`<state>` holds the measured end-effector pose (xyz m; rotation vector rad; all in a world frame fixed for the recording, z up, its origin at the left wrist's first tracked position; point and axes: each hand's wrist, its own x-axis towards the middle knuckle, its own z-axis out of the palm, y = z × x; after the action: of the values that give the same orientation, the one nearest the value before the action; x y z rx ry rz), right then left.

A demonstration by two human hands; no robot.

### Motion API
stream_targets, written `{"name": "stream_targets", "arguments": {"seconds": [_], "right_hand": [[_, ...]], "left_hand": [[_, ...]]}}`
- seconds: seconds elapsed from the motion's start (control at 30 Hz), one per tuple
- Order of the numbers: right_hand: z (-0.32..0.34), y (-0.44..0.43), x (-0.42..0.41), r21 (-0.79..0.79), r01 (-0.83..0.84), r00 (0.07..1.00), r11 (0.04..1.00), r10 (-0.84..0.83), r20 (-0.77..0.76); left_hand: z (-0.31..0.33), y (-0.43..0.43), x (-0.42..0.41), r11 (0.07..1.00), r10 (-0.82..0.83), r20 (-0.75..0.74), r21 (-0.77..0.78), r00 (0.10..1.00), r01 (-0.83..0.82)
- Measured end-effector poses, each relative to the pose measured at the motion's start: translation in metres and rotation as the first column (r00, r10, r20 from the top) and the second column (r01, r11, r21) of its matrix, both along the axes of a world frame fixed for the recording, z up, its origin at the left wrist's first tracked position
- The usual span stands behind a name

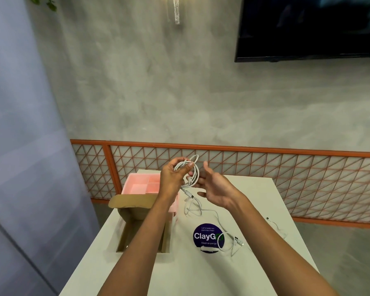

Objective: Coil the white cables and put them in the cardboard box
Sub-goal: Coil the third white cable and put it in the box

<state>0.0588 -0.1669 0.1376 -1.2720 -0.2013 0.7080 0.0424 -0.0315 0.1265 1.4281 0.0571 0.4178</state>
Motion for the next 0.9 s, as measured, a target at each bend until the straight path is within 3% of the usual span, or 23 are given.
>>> {"name": "stream_targets", "arguments": {"seconds": [0.13, 0.23, 0.37, 0.43, 0.5, 0.57, 0.63, 0.73, 0.83, 0.9], "right_hand": [[0.004, 0.003, -0.001, -0.11, -0.059, 0.982, 0.992, 0.077, 0.171], [0.005, 0.006, 0.001, -0.096, -0.044, 0.977, 0.994, 0.063, 0.204], [0.016, 0.004, -0.001, -0.33, 0.108, 0.928, 0.938, 0.024, 0.372], [0.021, 0.006, -0.003, -0.515, 0.298, 0.84, 0.804, 0.036, 0.542], [0.027, 0.01, -0.006, -0.675, 0.476, 0.738, 0.564, 0.161, 0.655], [0.032, 0.014, -0.01, -0.705, 0.59, 0.659, 0.393, 0.269, 0.702], [0.036, 0.014, -0.012, -0.685, 0.582, 0.599, 0.439, 0.338, 0.726], [0.042, 0.007, -0.014, -0.595, 0.454, 0.537, 0.663, 0.33, 0.777], [0.044, 0.007, -0.015, -0.334, 0.33, 0.621, 0.883, 0.063, 0.781], [0.044, 0.011, -0.017, -0.162, 0.295, 0.672, 0.942, -0.084, 0.736]], "left_hand": [[0.001, 0.002, 0.001, 0.999, -0.031, -0.026, -0.011, 0.999, 0.031], [0.003, 0.002, -0.001, 0.997, -0.035, -0.036, -0.064, 0.999, 0.033], [0.0, 0.007, 0.001, 0.998, 0.07, -0.059, 0.014, 0.996, -0.069], [-0.002, 0.007, 0.003, 0.992, 0.111, -0.054, 0.063, 0.992, -0.108], [-0.003, 0.004, 0.004, 0.987, 0.135, -0.039, 0.096, 0.99, -0.131], [-0.005, 0.003, 0.006, 0.979, 0.162, -0.032, 0.13, 0.986, -0.157], [-0.006, 0.003, 0.007, 0.977, 0.178, -0.04, 0.123, 0.983, -0.172], [-0.007, 0.01, 0.009, 0.979, 0.175, -0.061, 0.114, 0.983, -0.167], [-0.013, 0.015, 0.007, 0.973, 0.211, -0.078, 0.117, 0.974, -0.201], [-0.017, 0.016, 0.003, 0.967, 0.252, -0.127, 0.073, 0.959, -0.245]]}}
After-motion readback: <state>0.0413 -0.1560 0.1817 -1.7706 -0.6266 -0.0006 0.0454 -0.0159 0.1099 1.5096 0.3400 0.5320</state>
